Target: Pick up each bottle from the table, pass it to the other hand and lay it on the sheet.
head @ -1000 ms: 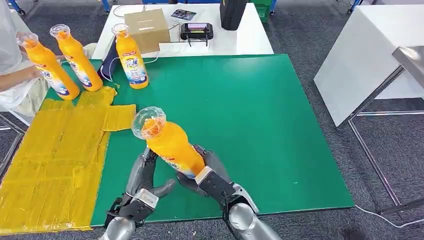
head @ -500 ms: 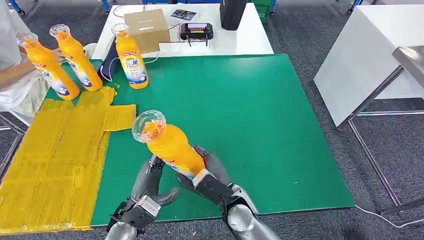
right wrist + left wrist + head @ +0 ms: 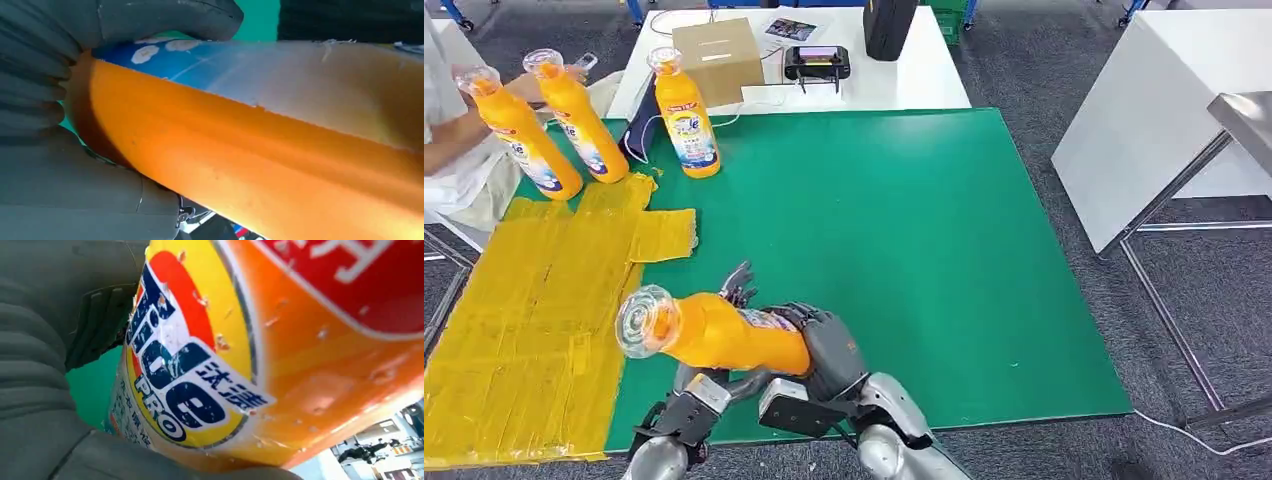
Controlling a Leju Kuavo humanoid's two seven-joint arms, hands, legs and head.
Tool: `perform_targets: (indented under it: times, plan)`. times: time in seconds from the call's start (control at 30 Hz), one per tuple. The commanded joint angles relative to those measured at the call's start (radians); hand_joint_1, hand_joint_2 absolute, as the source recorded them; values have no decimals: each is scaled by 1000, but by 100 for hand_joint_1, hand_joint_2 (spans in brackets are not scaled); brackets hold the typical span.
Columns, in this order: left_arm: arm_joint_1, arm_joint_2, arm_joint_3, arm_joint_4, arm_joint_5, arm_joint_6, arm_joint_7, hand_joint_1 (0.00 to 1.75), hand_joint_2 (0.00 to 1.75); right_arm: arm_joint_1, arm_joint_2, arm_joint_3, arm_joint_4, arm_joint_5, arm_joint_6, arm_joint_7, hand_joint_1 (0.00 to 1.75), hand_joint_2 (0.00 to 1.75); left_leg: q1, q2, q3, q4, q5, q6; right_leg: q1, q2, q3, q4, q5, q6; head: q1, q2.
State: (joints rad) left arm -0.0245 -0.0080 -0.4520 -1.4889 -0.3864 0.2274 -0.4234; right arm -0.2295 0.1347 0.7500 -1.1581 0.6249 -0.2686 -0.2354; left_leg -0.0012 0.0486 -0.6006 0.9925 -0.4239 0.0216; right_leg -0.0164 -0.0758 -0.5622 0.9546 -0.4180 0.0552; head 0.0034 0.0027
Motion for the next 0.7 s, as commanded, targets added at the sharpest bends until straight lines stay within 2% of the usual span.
perform_targets:
  times: [0.03, 0.6, 0.7]
  plan:
    - [-46, -26, 20, 46, 13, 1, -3, 0, 175, -48, -7, 108, 176, 13, 40, -3, 175, 175, 1, -4, 3, -1, 0, -1, 0, 3, 4, -1, -1, -2, -1, 0]
    - [-31, -42, 54, 26, 78, 28, -32, 0, 175, -47, 0, 96, 227, 8, 31, -3, 175, 175, 2, -7, 4, -1, -1, -1, 0, 2, 4, -1, -2, -2, -1, 0]
    - [-31, -42, 54, 26, 78, 28, -32, 0, 175, -47, 0, 96, 227, 8, 31, -3, 175, 175, 1, -4, 1, 0, 0, -1, 1, 1, 2, -1, -1, -1, -1, 0]
